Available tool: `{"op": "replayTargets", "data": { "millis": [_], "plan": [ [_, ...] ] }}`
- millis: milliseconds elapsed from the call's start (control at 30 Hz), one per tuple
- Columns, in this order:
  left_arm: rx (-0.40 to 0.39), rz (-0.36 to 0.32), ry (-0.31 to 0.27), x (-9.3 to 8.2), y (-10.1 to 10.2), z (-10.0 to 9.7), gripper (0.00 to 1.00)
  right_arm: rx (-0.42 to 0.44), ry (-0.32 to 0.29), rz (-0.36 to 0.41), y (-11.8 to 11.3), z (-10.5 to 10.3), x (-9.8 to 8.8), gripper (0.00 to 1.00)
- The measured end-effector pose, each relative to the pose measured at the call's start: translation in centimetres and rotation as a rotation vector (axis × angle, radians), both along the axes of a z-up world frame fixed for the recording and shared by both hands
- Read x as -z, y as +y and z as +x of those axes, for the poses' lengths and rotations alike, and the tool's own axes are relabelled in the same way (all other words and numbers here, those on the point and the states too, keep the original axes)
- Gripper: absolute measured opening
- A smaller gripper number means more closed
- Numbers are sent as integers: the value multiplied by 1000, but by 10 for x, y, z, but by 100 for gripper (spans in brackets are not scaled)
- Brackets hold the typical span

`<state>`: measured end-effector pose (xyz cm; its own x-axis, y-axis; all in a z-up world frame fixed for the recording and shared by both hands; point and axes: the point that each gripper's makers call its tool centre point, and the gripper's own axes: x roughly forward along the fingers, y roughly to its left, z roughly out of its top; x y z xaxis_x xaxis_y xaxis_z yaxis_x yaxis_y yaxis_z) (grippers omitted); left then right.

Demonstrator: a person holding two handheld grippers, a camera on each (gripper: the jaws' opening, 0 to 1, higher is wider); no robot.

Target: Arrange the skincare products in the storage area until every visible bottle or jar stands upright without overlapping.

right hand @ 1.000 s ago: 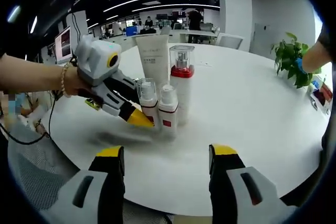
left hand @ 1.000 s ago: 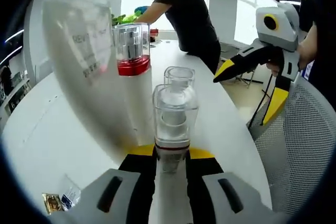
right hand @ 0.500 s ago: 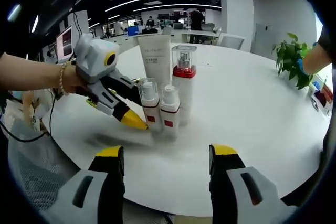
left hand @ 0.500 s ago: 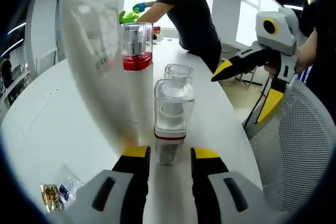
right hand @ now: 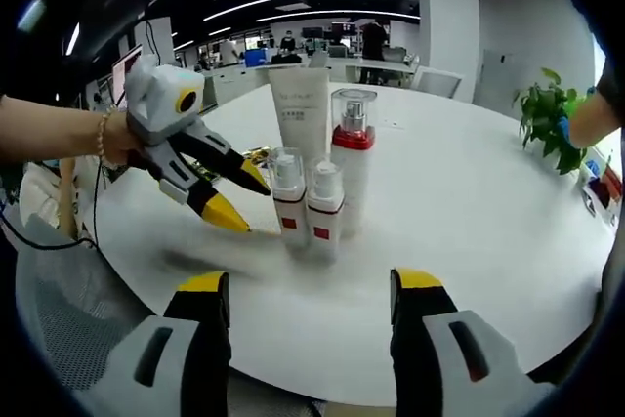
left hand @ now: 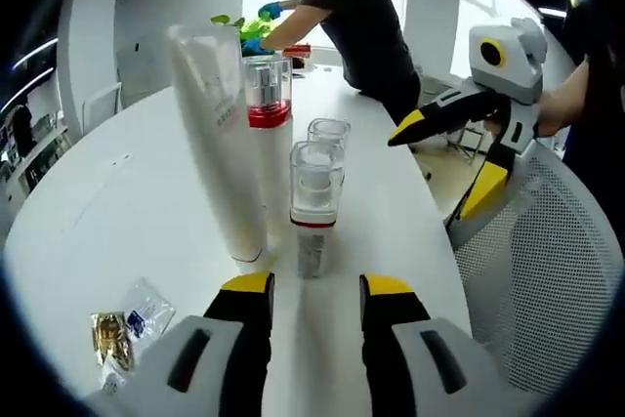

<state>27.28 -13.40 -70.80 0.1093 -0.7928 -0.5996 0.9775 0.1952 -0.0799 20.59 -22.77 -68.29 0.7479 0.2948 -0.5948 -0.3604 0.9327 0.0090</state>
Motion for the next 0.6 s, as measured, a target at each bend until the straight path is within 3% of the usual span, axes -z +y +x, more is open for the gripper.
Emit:
{"op": "replayTargets", "data": {
  "millis": [167,600],
  "plan": [
    [-105,-62,24,-10,14,1,34,-15,1,-4,2,0,0,67],
    [-335,-87,42,-18,71,-13,51,-53,-11,-18,8,-2,-1,70]
  ]
}}
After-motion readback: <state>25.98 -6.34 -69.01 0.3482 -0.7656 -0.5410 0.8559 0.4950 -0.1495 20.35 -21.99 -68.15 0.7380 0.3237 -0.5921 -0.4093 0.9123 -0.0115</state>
